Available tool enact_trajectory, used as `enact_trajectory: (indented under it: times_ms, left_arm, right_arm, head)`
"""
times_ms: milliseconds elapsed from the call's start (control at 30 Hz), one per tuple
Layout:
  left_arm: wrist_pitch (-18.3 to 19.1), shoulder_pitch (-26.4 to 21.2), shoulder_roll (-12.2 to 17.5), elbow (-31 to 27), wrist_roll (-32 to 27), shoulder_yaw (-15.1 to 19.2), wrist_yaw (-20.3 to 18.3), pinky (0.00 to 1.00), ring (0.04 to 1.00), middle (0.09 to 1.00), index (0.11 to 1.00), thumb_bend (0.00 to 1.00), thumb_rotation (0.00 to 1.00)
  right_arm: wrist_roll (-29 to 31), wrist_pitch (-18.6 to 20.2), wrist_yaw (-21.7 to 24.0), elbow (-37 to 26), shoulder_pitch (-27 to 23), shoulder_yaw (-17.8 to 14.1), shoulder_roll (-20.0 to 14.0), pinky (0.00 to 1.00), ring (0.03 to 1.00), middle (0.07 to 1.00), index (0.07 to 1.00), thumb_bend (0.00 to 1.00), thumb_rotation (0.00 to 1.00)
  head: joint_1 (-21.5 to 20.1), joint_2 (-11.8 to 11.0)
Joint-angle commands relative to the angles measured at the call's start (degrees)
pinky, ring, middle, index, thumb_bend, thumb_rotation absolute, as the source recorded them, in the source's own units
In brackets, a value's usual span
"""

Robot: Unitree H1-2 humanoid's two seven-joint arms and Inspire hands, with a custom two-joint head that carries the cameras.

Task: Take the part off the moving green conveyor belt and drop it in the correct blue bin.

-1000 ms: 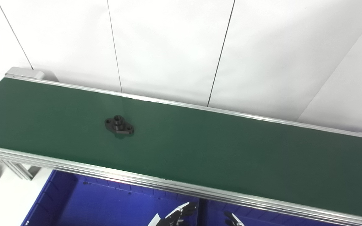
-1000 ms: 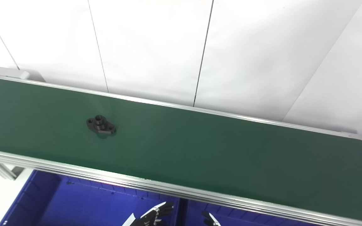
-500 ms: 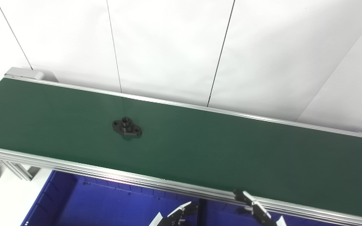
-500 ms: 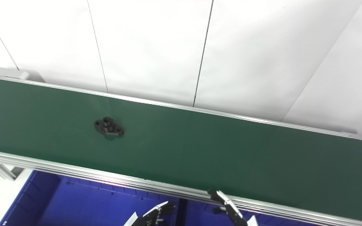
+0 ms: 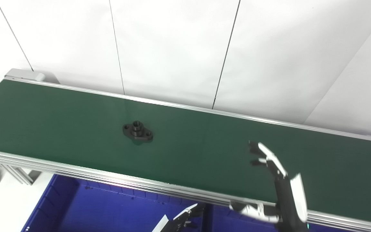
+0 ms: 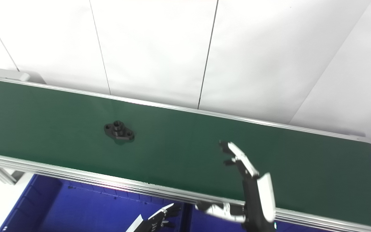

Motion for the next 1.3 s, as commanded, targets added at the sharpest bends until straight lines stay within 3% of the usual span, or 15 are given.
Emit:
enact_trajectory:
  times_ms: [0, 167, 233, 567, 733, 967, 1267]
  left_arm:
    - [-2.3, -0.7, -0.8, -1.4, 0.3, -0.4, 0.5, 0.76, 0.89, 0.912, 0.907, 0.64, 0.84]
    - [-2.3, -0.7, -0.6, -1.4, 0.1, -0.4, 0.6, 0.76, 0.889, 0.915, 0.906, 0.65, 0.84]
    - [-2.3, -0.7, -0.6, -1.4, -0.1, -0.4, 0.6, 0.77, 0.89, 0.913, 0.904, 0.66, 0.83]
    - [-2.0, -0.5, -1.0, -1.7, -0.2, -0.2, -0.2, 0.79, 0.903, 0.918, 0.909, 0.68, 0.82]
    - [-2.0, -0.6, -1.5, -1.6, 0.5, -0.3, 0.1, 0.79, 0.905, 0.92, 0.916, 0.68, 0.82]
    - [-2.1, -0.6, -2.3, -1.5, 0.4, -0.4, 0.1, 0.79, 0.907, 0.917, 0.916, 0.7, 0.83]
    - [-2.2, -0.4, -2.9, -1.6, 0.9, -1.2, 1.4, 0.79, 0.907, 0.923, 0.924, 0.68, 0.82]
  right_arm:
    - [-0.8, 1.7, 1.4, -1.3, -3.6, -0.9, 0.9, 0.56, 0.722, 0.853, 0.852, 0.98, 0.61]
    - [-3.5, 6.4, 4.8, -1.4, -9.3, -1.4, 3.0, 0.58, 0.727, 0.859, 0.877, 0.97, 0.59]
    - [-5.8, 9.2, 6.2, -1.6, -11.7, -1.1, 4.1, 0.56, 0.689, 0.844, 0.877, 0.96, 0.59]
    - [-20.2, 22.7, 12.4, 0.9, -23.1, 1.0, 7.1, 0.52, 0.673, 0.811, 0.865, 0.97, 0.58]
    - [-27.7, 29.4, 16.1, 5.3, -28.5, 2.9, 7.3, 0.51, 0.665, 0.808, 0.88, 0.99, 0.56]
    - [-31.7, 30.8, 15.7, 14.0, -34.1, 6.6, 6.7, 0.49, 0.636, 0.785, 0.872, 0.99, 0.59]
    - [-37.1, 35.4, 15.4, 26.0, -40.4, 12.5, 8.6, 0.45, 0.599, 0.771, 0.858, 1.0, 0.61]
  head:
    - [0.1, 0.0]
    - [-0.2, 0.4]
    - [-0.4, 0.5]
    - [-0.3, 1.0]
    - [-0.2, 1.1]
    - [0.3, 1.2]
    - [1.2, 1.4]
